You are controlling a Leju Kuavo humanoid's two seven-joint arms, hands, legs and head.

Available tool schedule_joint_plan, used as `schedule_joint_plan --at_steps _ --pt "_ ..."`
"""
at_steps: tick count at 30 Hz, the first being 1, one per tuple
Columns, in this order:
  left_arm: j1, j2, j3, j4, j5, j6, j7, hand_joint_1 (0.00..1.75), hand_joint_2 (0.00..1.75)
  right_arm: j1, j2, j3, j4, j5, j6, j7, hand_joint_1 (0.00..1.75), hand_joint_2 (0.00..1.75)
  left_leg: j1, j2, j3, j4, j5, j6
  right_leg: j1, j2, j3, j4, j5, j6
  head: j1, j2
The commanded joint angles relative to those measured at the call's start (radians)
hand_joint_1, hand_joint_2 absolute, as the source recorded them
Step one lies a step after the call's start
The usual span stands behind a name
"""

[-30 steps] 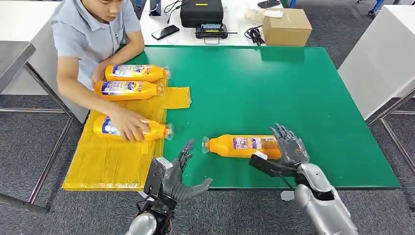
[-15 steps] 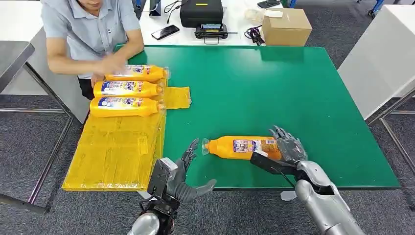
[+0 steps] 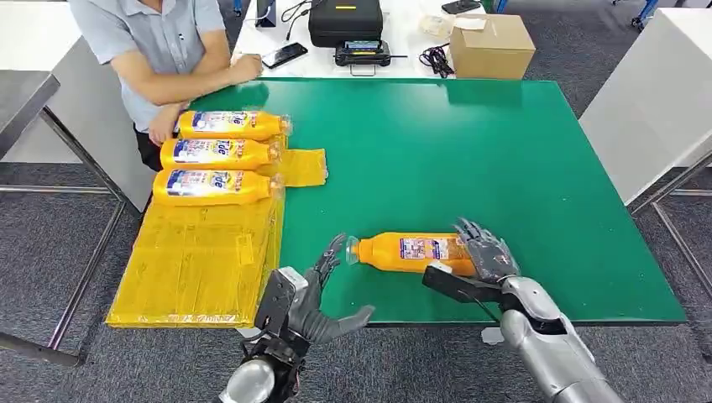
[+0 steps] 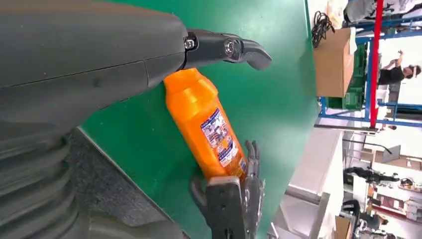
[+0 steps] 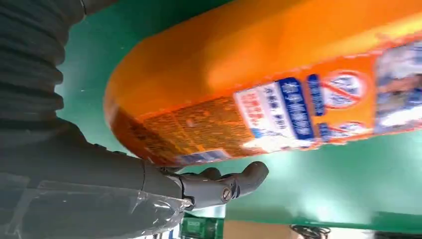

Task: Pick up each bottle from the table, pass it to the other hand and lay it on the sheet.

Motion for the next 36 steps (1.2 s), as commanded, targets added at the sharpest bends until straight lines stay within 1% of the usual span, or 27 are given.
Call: schedule_joint_plan --at_steps 1,2,3,4,5,6,8,9,10,12,16,17,18,19,20,21,24,28,29,30,31,32,33,36 --pt "-0.055 0.028 -0.041 0.07 0.004 -0.009 0.007 0.0 1.75 -0.106 0.03 0.11 0.094 0.028 -0.01 0.002 0.0 1.75 0.001 0.004 0.005 0.0 -0.002 -0.002 0.001 0.003 0.004 0.0 -0.001 -0.003 0.0 0.0" --pt "-0.056 0.027 -0.042 0.07 0.004 -0.01 0.007 0.0 1.75 -0.113 0.031 0.116 0.096 0.029 -0.009 0.003 0.0 1.75 0.001 0.005 0.006 0.0 -0.002 -0.003 0.001 0.004 0.005 0.0 -0.001 -0.003 0.0 0.0" --pt "-0.058 0.026 -0.043 0.072 0.003 -0.008 0.006 0.0 1.75 -0.124 0.032 0.127 0.102 0.035 -0.013 0.008 0.0 1.75 0.001 0.004 0.004 0.0 -0.001 -0.002 0.001 0.003 0.003 0.0 0.0 -0.002 0.0 0.0" --pt "-0.06 0.026 -0.044 0.072 0.002 -0.008 0.005 0.0 1.75 -0.132 0.034 0.136 0.106 0.041 -0.014 0.01 0.0 1.75 0.001 0.005 0.006 0.0 -0.002 -0.003 0.001 0.004 0.004 0.0 -0.001 -0.003 0.0 0.0" --pt "-0.06 0.025 -0.044 0.072 0.002 -0.008 0.005 0.0 1.75 -0.135 0.036 0.136 0.105 0.04 -0.013 0.011 0.0 1.75 0.0 0.004 0.004 0.0 -0.001 -0.002 0.001 0.003 0.003 0.0 0.0 -0.002 0.0 0.0" --pt "-0.066 0.025 -0.048 0.08 0.004 -0.012 0.007 0.0 1.75 -0.146 0.042 0.143 0.12 0.035 -0.003 0.01 0.0 1.75 0.0 0.002 0.002 -0.001 -0.001 -0.001 0.001 0.002 0.002 0.0 0.0 -0.002 0.0 0.0" --pt "-0.075 0.022 -0.053 0.094 0.011 -0.021 0.011 0.0 1.75 -0.164 0.052 0.158 0.15 0.031 0.007 0.01 0.0 1.75 0.001 0.004 0.006 0.0 -0.002 -0.003 0.001 0.004 0.005 0.0 -0.001 -0.003 0.0 0.0" --pt "-0.08 0.019 -0.056 0.101 0.013 -0.023 0.011 0.0 1.75 -0.172 0.061 0.165 0.174 0.025 0.019 0.011 0.0 1.75 0.001 0.004 0.004 -0.001 -0.002 -0.002 0.001 0.003 0.003 0.0 -0.001 -0.002 0.0 0.0" --pt "-0.084 0.017 -0.058 0.106 0.018 -0.022 0.009 0.0 1.75 -0.177 0.07 0.166 0.203 -0.006 0.039 0.002 0.0 1.75 0.001 0.004 0.006 -0.001 -0.002 -0.002 0.001 0.003 0.004 -0.001 -0.001 -0.003 0.0 0.0" --pt "-0.089 0.016 -0.06 0.11 0.021 -0.021 0.005 0.0 1.75 -0.182 0.075 0.173 0.239 -0.023 0.051 0.002 0.0 1.75 0.001 0.004 0.006 -0.001 -0.002 -0.003 0.001 0.003 0.005 -0.001 -0.001 -0.003 0.0 0.0" --pt "-0.09 0.017 -0.061 0.109 0.021 -0.021 0.005 0.0 1.75 -0.181 0.076 0.174 0.243 -0.024 0.047 0.002 0.0 1.75 0.001 0.002 0.004 -0.001 -0.001 -0.002 0.001 0.001 0.003 -0.001 -0.001 -0.002 0.0 0.0" --pt "-0.091 0.016 -0.06 0.109 0.023 -0.019 0.004 0.0 1.75 -0.192 0.079 0.193 0.269 -0.017 0.054 0.004 0.0 1.75 0.001 0.002 0.007 -0.001 -0.002 -0.003 0.001 0.002 0.006 -0.001 -0.002 -0.003 0.0 0.0" --pt "-0.094 0.016 -0.06 0.11 0.023 -0.018 0.004 0.0 1.75 -0.192 0.081 0.196 0.275 -0.017 0.055 0.003 0.0 1.75 0.0 0.002 0.004 -0.001 -0.001 -0.001 0.001 0.002 0.003 -0.001 0.0 -0.002 0.0 0.0" --pt "-0.103 0.012 -0.061 0.115 0.026 -0.017 0.003 0.0 1.75 -0.196 0.094 0.197 0.311 -0.031 0.075 0.009 0.0 1.75 0.001 0.003 0.005 -0.001 -0.002 -0.002 0.001 0.002 0.004 -0.001 -0.001 -0.002 0.0 0.0" --pt "-0.106 0.009 -0.062 0.116 0.026 -0.016 0.002 0.0 1.75 -0.198 0.1 0.206 0.326 -0.026 0.07 0.008 0.0 1.75 0.001 0.002 0.003 -0.001 -0.001 -0.001 0.001 0.001 0.003 -0.001 0.0 -0.001 0.0 0.0" --pt "-0.111 0.009 -0.065 0.118 0.027 -0.018 0.002 0.0 1.75 -0.199 0.109 0.205 0.356 -0.039 0.073 0.004 0.0 1.75 0.001 0.002 0.006 -0.001 -0.001 -0.002 0.001 0.001 0.005 -0.001 -0.001 -0.003 0.0 0.0" --pt "-0.098 -0.004 -0.065 0.112 0.03 -0.011 0.0 0.0 1.75 -0.184 0.103 0.218 0.376 -0.037 0.065 -0.006 0.0 1.75 0.001 0.001 0.006 -0.001 -0.001 -0.002 0.002 0.0 0.005 -0.001 -0.001 -0.002 0.0 0.0" --pt "-0.091 -0.009 -0.078 0.117 0.03 -0.011 0.004 0.0 1.75 -0.179 0.08 0.222 0.384 -0.085 0.116 -0.02 0.0 1.75 0.001 0.0 0.008 -0.001 0.0 -0.001 0.001 -0.001 0.007 -0.002 -0.001 -0.002 0.0 0.0" --pt "-0.094 -0.009 -0.08 0.121 0.031 -0.013 0.004 0.0 1.75 -0.179 0.072 0.233 0.384 -0.084 0.118 -0.02 0.4 1.75 0.002 0.0 0.011 -0.002 -0.001 -0.002 0.002 -0.002 0.01 -0.003 -0.001 -0.003 0.001 0.0" --pt "-0.094 -0.01 -0.08 0.121 0.031 -0.013 0.004 0.0 1.75 -0.179 0.068 0.24 0.384 -0.082 0.119 -0.02 1.36 1.75 0.001 0.0 0.011 -0.002 0.0 -0.002 0.001 -0.002 0.01 -0.002 -0.001 -0.002 0.0 0.0" --pt "-0.094 -0.01 -0.08 0.121 0.031 -0.013 0.004 0.0 1.75 -0.179 0.068 0.24 0.384 -0.082 0.119 -0.02 1.36 1.75 0.001 0.0 0.011 -0.001 0.0 -0.001 0.001 -0.002 0.01 -0.002 -0.001 -0.002 0.0 0.0" --pt "-0.094 -0.01 -0.08 0.121 0.031 -0.013 0.004 0.0 1.75 -0.179 0.068 0.24 0.384 -0.082 0.119 -0.02 1.68 1.75 0.002 0.0 0.012 -0.001 0.0 -0.002 0.002 -0.002 0.011 -0.002 -0.001 -0.003 0.0 0.0" --pt "-0.094 -0.01 -0.08 0.121 0.031 -0.013 0.004 0.0 1.75 -0.179 0.068 0.24 0.384 -0.082 0.119 -0.02 1.75 1.75 0.001 -0.001 0.013 -0.001 0.0 -0.001 0.001 -0.002 0.011 -0.002 -0.001 -0.002 0.0 0.0" --pt "-0.102 -0.01 -0.081 0.12 0.032 -0.018 0.005 0.0 1.75 -0.188 0.056 0.253 0.382 -0.079 0.126 -0.023 1.75 1.75 0.001 -0.001 0.015 -0.002 0.0 -0.002 0.002 -0.003 0.013 -0.003 0.0 -0.003 0.0 0.0"
